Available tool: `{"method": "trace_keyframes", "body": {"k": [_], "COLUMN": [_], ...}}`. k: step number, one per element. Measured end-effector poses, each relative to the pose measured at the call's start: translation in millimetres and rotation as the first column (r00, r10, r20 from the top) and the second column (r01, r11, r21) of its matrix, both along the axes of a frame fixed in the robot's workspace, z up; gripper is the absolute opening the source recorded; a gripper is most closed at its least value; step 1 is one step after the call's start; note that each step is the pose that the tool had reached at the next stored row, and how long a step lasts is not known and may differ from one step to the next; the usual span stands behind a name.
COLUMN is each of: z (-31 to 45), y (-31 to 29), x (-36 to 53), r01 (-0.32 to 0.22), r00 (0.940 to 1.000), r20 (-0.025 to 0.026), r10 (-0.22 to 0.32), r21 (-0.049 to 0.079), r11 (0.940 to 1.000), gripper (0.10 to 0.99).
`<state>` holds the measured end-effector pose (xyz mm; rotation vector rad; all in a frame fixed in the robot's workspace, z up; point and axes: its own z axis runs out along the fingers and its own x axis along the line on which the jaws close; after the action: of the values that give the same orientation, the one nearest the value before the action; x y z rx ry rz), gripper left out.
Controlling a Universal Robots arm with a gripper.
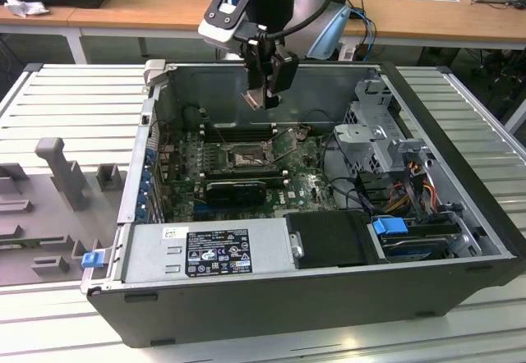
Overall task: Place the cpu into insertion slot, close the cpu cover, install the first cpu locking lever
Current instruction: 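Place the cpu into insertion slot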
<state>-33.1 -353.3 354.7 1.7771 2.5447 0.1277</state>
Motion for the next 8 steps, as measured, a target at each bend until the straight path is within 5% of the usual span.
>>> {"method": "trace_keyframes", "body": {"k": [8], "z": [-0.7], "y": [0.0], "x": [0.0], "r01": [0.061], "r00": [0.9982], "r20": [0.0], "r10": [-0.061], "r21": [-0.002], "r11": [0.9982], "gripper": [0.525]}}
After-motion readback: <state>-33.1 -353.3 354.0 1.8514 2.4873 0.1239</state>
